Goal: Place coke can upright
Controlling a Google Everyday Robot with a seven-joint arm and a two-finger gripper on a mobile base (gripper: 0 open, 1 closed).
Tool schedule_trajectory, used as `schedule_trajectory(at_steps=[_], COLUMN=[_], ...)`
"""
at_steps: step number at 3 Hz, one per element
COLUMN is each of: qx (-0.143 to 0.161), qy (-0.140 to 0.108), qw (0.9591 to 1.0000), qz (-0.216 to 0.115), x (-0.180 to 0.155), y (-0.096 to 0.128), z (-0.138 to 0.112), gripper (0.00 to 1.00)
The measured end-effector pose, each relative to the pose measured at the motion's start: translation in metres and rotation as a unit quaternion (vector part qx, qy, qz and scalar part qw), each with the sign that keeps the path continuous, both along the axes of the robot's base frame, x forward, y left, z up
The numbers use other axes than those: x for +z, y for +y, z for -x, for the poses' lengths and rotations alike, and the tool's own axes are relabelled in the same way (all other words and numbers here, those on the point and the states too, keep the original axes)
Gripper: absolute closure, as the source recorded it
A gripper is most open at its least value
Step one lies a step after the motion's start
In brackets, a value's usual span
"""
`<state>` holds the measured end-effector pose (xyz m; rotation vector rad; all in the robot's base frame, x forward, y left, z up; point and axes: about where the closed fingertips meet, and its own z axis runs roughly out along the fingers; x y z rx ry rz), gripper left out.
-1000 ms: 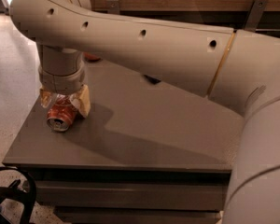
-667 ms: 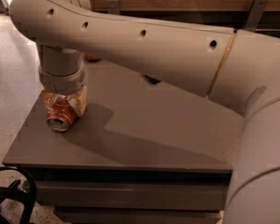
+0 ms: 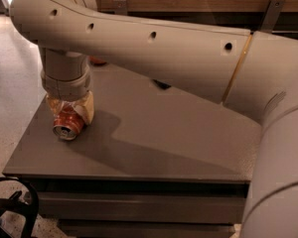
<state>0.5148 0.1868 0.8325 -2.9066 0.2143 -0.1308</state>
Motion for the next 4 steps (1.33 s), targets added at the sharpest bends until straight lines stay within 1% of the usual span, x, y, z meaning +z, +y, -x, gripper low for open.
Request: schedule_trajectory(at_steps=[1,2,3,4], qx=[0.0,-0.001,-0.002,-0.01], qy=[0.006,0.021,0.041,0.054], qw=[1.0,0.9996,0.9991,0.9984], qz=[0.005,0.018,0.012,-0.01], x=[0.004,0.016,0.032,0.058], y=[-0.005,-0.017,-0.038,-0.053], z=[-0.004,-0.013,-0.028,-0.039], gripper=[1.0,1.0,1.0,1.0])
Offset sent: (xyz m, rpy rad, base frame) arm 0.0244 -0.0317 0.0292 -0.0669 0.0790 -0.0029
